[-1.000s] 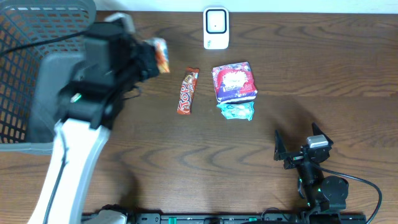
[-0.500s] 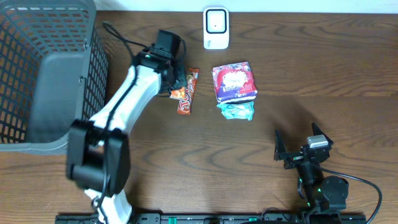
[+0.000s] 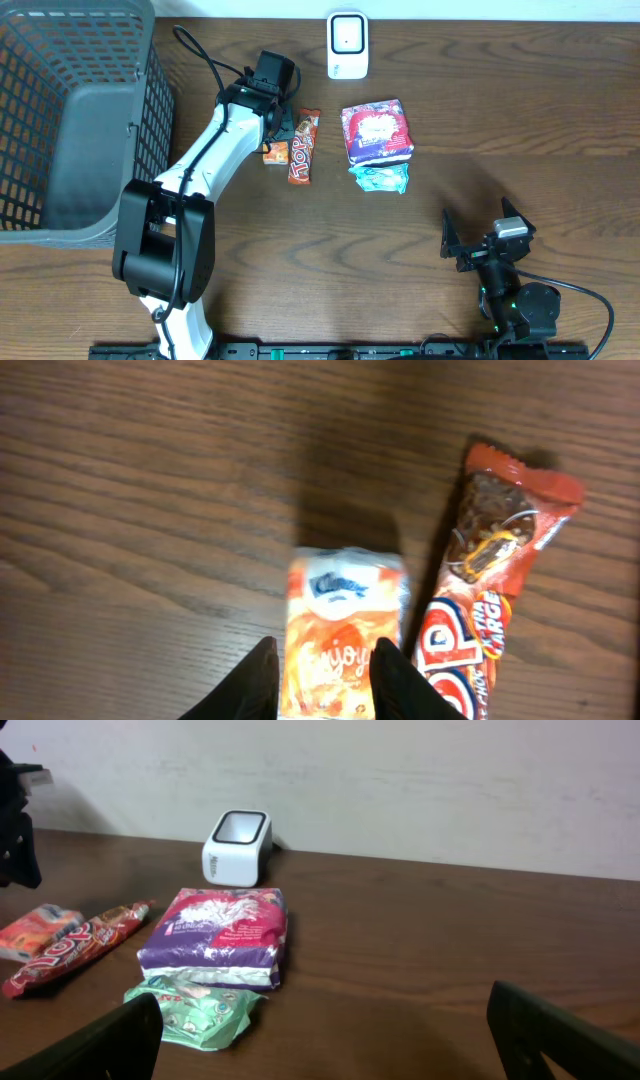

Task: Scan the item barcode
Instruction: 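Set the orange tissue pack beside the red TOP bar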

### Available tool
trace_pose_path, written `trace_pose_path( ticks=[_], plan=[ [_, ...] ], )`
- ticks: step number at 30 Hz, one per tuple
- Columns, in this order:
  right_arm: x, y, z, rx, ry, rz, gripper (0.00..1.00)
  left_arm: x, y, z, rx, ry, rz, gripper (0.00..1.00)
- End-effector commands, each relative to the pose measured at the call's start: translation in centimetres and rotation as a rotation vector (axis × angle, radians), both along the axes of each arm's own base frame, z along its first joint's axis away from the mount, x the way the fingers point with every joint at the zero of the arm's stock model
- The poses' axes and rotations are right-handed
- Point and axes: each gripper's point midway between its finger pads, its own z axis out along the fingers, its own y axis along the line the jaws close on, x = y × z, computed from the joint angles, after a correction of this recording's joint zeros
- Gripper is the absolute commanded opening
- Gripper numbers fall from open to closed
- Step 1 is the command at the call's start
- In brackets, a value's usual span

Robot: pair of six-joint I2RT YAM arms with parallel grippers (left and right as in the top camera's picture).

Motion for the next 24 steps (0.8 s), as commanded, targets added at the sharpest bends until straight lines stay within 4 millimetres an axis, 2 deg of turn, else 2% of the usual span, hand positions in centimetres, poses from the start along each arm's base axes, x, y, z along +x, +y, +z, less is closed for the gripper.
trace_pose_path(
  ticks=[1, 4, 6, 8, 9, 11, 12, 16, 21, 24],
  plan=[
    [0.0, -0.1, 0.0, 0.013, 0.002, -0.007, 0.99, 0.1, 0.8, 1.1, 0.037, -0.028, 0.006, 0.32],
    [0.0, -0.1, 0.0, 0.013, 0.002, -0.007, 0.99, 0.0, 0.8, 3.0, 0.023, -0.063, 0.007, 0.35],
    [0.0, -0.1, 0.0, 0.014, 0.002, -0.007, 0.99, -0.2, 0.9, 5.2, 0.007, -0.103, 0.007, 0.4],
    [0.0, -0.1, 0.0, 0.013, 0.002, -0.007, 0.99, -0.9, 1.1, 7.5, -0.004, -0.138, 0.007, 0.64],
    [0.0, -0.1, 0.0, 0.013, 0.002, -0.007, 0.99, -1.4, 1.3, 8.5, -0.006, -0.147, 0.007, 0.82],
    [0.0, -0.1, 0.0, 0.013, 0.002, -0.007, 0.99, -2.8, 1.8, 10.2, -0.007, -0.15, 0.01, 0.95],
    [0.0, -0.1, 0.0, 0.013, 0.002, -0.007, 0.99, -3.5, 2.2, 10.9, -0.005, -0.145, 0.012, 0.98],
    [0.0, -0.1, 0.0, 0.014, 0.002, -0.007, 0.99, -6.4, 3.3, 11.9, 0.01, -0.09, 0.02, 0.98],
    [0.0, -0.1, 0.0, 0.013, 0.002, -0.007, 0.99, -9.6, 4.3, 10.8, 0.055, 0.044, 0.017, 0.98],
    [0.0, -0.1, 0.0, 0.013, 0.002, -0.007, 0.99, -10.5, 4.6, 10.5, 0.068, 0.083, 0.016, 0.98]
  ],
)
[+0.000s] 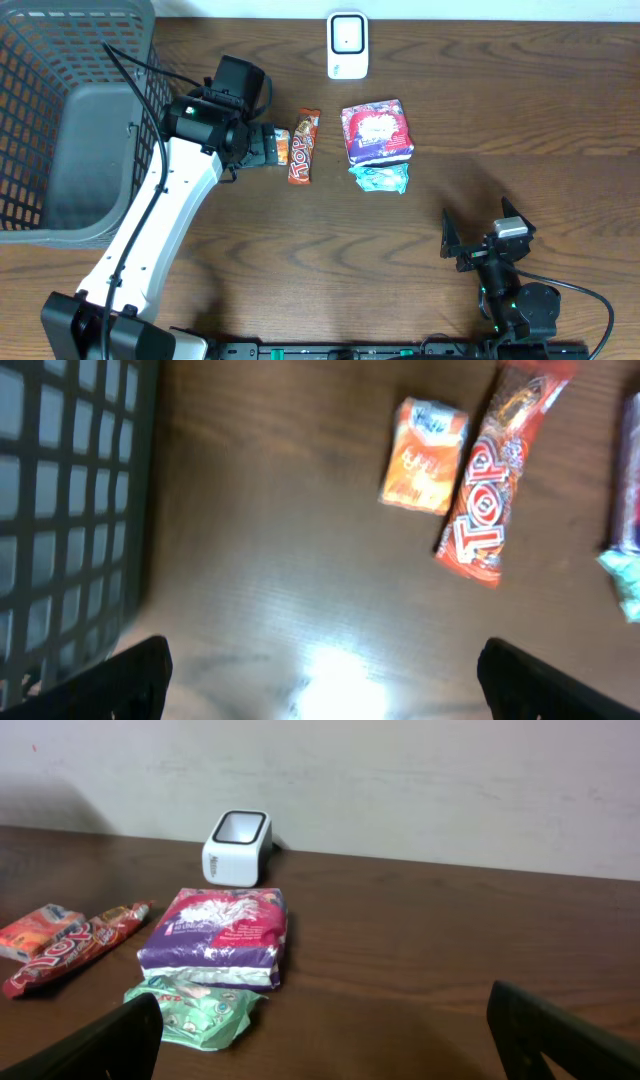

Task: Scan the item barcode
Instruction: 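Set the orange tissue pack beside the red TOP bar, then reach the right gripper forward and grasp the floral pack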

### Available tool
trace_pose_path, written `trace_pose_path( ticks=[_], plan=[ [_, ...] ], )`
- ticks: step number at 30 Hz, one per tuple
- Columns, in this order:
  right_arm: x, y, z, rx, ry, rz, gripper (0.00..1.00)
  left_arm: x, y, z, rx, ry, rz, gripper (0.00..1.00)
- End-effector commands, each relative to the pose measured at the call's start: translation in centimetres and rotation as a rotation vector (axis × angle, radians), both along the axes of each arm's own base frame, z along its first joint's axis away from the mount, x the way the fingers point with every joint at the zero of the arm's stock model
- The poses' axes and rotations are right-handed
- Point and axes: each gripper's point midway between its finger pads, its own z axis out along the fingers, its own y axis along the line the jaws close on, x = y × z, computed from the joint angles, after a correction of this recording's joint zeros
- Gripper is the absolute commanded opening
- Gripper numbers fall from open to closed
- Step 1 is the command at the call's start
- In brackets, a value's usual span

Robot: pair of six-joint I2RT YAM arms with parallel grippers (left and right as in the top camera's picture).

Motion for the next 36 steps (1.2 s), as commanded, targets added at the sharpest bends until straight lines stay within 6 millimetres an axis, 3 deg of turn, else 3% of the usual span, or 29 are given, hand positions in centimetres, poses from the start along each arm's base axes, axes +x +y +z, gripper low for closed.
trace_pose_path(
  ticks=[1, 7, 9, 14, 17, 19, 22, 23, 26, 29, 31, 34, 36],
  plan=[
    [0.0, -0.1, 0.0, 0.013, 0.002, -0.007, 0.99, -0.3, 0.4, -0.4, 0.018, 0.022, 0.001, 0.98],
    [0.0, -0.1, 0.0, 0.013, 0.0, -0.007, 0.99, -0.3, 0.4, -0.4, 0.018, 0.022, 0.001, 0.98],
    [-0.1, 0.5, 0.9, 0.057, -0.028, 0.032, 0.99, -0.3, 0.4, -0.4, 0.018, 0.022, 0.001, 0.98],
    [-3.4, 7.4, 3.0, 0.43, 0.066, 0.471, 0.99, -0.3, 0.4, -0.4, 0.018, 0.022, 0.001, 0.98],
    [-4.2, 8.1, 4.7, 0.511, 0.052, 0.539, 0.99, -0.3, 0.4, -0.4, 0.018, 0.022, 0.001, 0.98],
    [-4.7, 7.9, 7.5, 0.541, -0.049, 0.566, 0.99, -0.3, 0.4, -0.4, 0.018, 0.022, 0.001, 0.98],
    [-7.4, 7.6, 13.5, 0.493, -0.342, 0.636, 0.99, -0.3, 0.4, -0.4, 0.018, 0.022, 0.001, 0.98],
    [-8.7, 6.6, 16.6, 0.495, -0.491, 0.616, 0.99, -0.3, 0.4, -0.4, 0.018, 0.022, 0.001, 0.98],
    [-9.7, 5.5, 20.4, 0.475, -0.589, 0.556, 0.99, -0.3, 0.4, -0.4, 0.018, 0.022, 0.001, 0.98],
    [-8.4, 5.6, 22.2, 0.316, -0.528, 0.47, 0.99, -0.3, 0.4, -0.4, 0.018, 0.022, 0.001, 0.98],
    [-6.8, 5.7, 22.3, 0.212, -0.436, 0.418, 0.99, -0.3, 0.4, -0.4, 0.018, 0.022, 0.001, 0.98],
    [-3.7, 5.5, 22.2, 0.093, -0.236, 0.357, 0.99, -0.3, 0.4, -0.4, 0.018, 0.022, 0.001, 0.98],
    [0.1, 5.3, 21.2, 0.045, 0.004, 0.33, 0.99, -0.3, 0.4, -0.4, 0.018, 0.022, 0.001, 0.98]
  ],
)
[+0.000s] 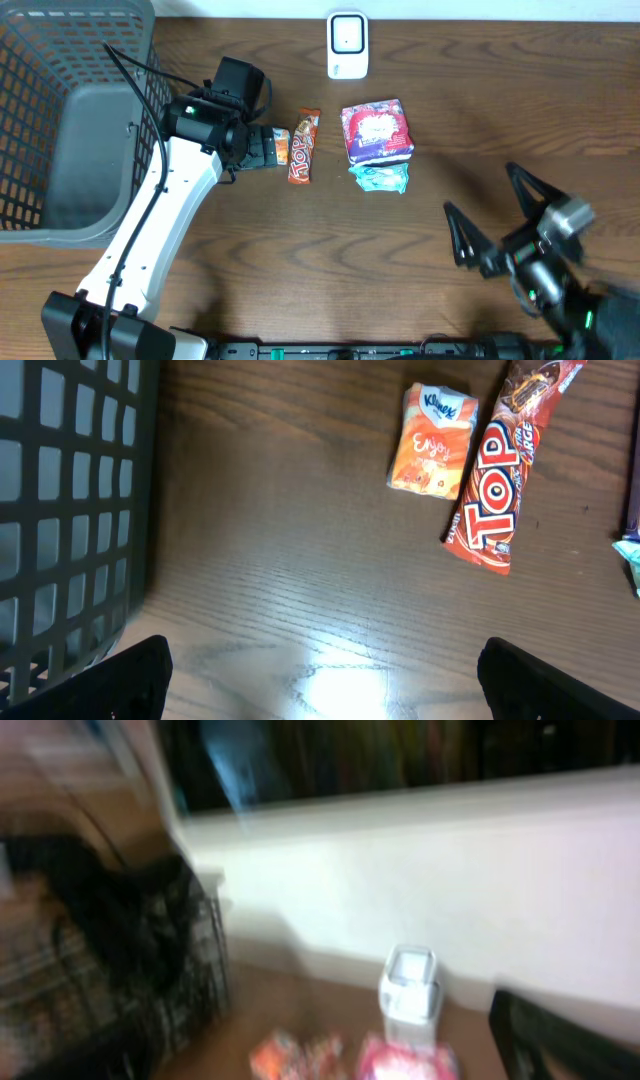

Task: Scan the item barcode
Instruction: 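Reach the right gripper forward and grasp the floral pack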

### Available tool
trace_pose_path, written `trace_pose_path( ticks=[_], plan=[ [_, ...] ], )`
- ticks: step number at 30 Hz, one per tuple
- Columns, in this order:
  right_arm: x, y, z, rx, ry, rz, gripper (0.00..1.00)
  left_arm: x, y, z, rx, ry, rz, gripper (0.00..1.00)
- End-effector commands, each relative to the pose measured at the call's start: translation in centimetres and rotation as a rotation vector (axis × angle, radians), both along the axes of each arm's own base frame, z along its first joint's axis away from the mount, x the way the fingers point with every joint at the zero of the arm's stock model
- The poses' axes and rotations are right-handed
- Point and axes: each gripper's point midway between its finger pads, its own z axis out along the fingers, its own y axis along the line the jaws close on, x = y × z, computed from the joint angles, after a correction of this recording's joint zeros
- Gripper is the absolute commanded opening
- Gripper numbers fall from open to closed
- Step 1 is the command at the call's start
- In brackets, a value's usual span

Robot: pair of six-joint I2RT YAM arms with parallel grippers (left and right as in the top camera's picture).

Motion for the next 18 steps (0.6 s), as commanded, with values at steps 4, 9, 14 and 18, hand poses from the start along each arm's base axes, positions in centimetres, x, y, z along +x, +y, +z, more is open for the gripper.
trace_pose_path(
  ticks=[4, 9, 14, 18],
  plan=[
    [9.2, -0.4, -2.8, -0.289, 0.405, 0.001, 0.99, 0.0, 0.3, -0.2, 0.014, 0.01, 0.0, 0.98],
    [14.4, 0.4, -6.5, -0.28, 0.712, 0.089, 0.99, 0.0, 0.3, -0.2, 0.014, 0.01, 0.0, 0.98],
    [18.0, 1.6, -10.1, -0.244, 0.844, 0.177, 0.99, 0.0, 0.3, -0.2, 0.014, 0.01, 0.0, 0.98],
    [20.4, 2.5, -13.3, -0.22, 0.882, 0.231, 0.99, 0.0, 0.3, -0.2, 0.014, 0.01, 0.0, 0.98]
  ],
)
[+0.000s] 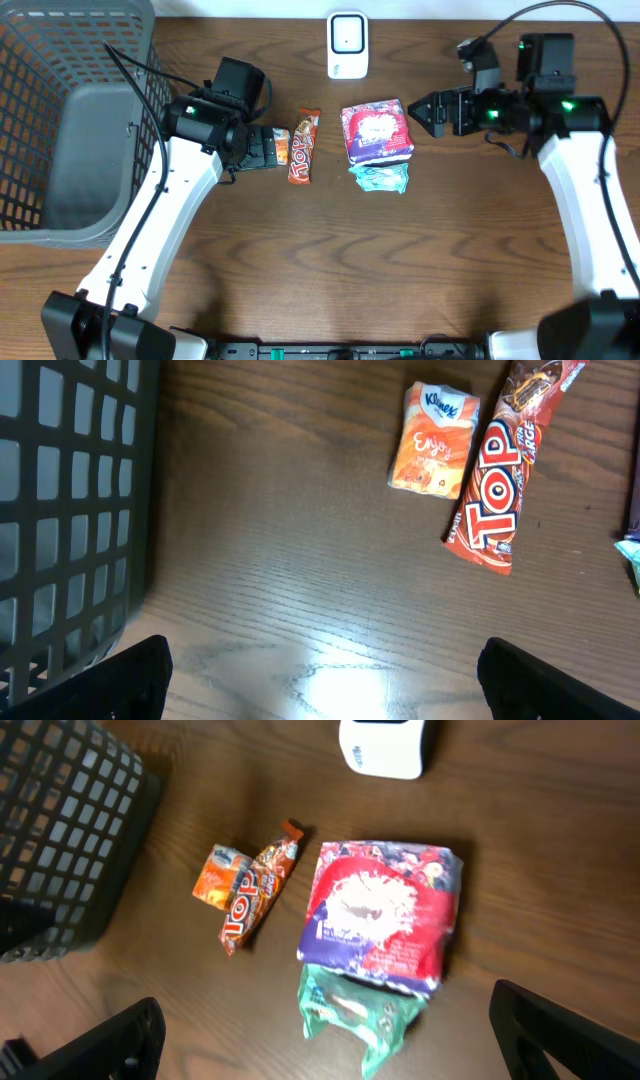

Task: Scan the item barcode
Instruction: 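Reach the right gripper forward and grasp the floral pack, then lift the floral pack toward the white scanner with the right gripper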

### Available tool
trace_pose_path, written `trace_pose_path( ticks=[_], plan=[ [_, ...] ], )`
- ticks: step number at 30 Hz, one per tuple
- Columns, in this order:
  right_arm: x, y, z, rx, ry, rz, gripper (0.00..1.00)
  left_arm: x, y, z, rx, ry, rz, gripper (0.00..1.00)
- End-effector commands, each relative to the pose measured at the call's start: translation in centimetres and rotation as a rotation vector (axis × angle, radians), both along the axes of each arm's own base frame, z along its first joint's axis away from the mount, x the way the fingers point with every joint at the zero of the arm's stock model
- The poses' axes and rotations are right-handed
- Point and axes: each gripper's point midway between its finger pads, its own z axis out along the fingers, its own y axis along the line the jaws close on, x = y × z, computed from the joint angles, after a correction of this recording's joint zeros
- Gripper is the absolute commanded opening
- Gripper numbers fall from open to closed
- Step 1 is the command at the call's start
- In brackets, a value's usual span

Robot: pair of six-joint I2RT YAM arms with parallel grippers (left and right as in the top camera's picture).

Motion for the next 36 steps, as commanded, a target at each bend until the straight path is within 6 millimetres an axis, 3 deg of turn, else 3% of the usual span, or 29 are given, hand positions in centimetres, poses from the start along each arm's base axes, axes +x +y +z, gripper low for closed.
trace_pose_path(
  ticks=[1, 6, 14, 22, 23, 25, 30, 31, 36],
  plan=[
    [2.3, 0.8, -1.7, 0.036, -0.001, 0.045, 0.99, 0.0, 0.3, -0.2, 0.013, 0.006, 0.0, 0.98],
    [4.2, 0.9, -6.5, 0.042, 0.09, 0.032, 0.99, 0.0, 0.3, -0.2, 0.013, 0.006, 0.0, 0.98],
    [5.2, 0.8, -14.4, 0.045, 0.248, 0.032, 0.98, 0.0, 0.3, -0.2, 0.013, 0.006, 0.0, 0.98],
    [5.0, 2.1, -19.2, 0.124, 0.342, 0.073, 0.95, 0.0, 0.3, -0.2, 0.013, 0.006, 0.0, 0.98],
    [4.9, 2.2, -19.5, 0.133, 0.351, 0.077, 0.9, 0.0, 0.3, -0.2, 0.013, 0.006, 0.0, 0.98],
    [4.7, 2.4, -19.8, 0.145, 0.363, 0.083, 0.7, 0.0, 0.3, -0.2, 0.013, 0.006, 0.0, 0.98],
    [4.5, 3.0, -19.3, 0.182, 0.369, 0.102, 0.06, 0.0, 0.3, -0.2, 0.013, 0.006, 0.0, 0.98],
    [4.3, 3.1, -19.2, 0.19, 0.374, 0.105, 0.01, 0.0, 0.3, -0.2, 0.013, 0.006, 0.0, 0.98],
    [4.0, 2.8, -18.4, 0.184, 0.376, 0.101, 0.01, 0.0, 0.3, -0.2, 0.013, 0.006, 0.0, 0.98]
  ],
)
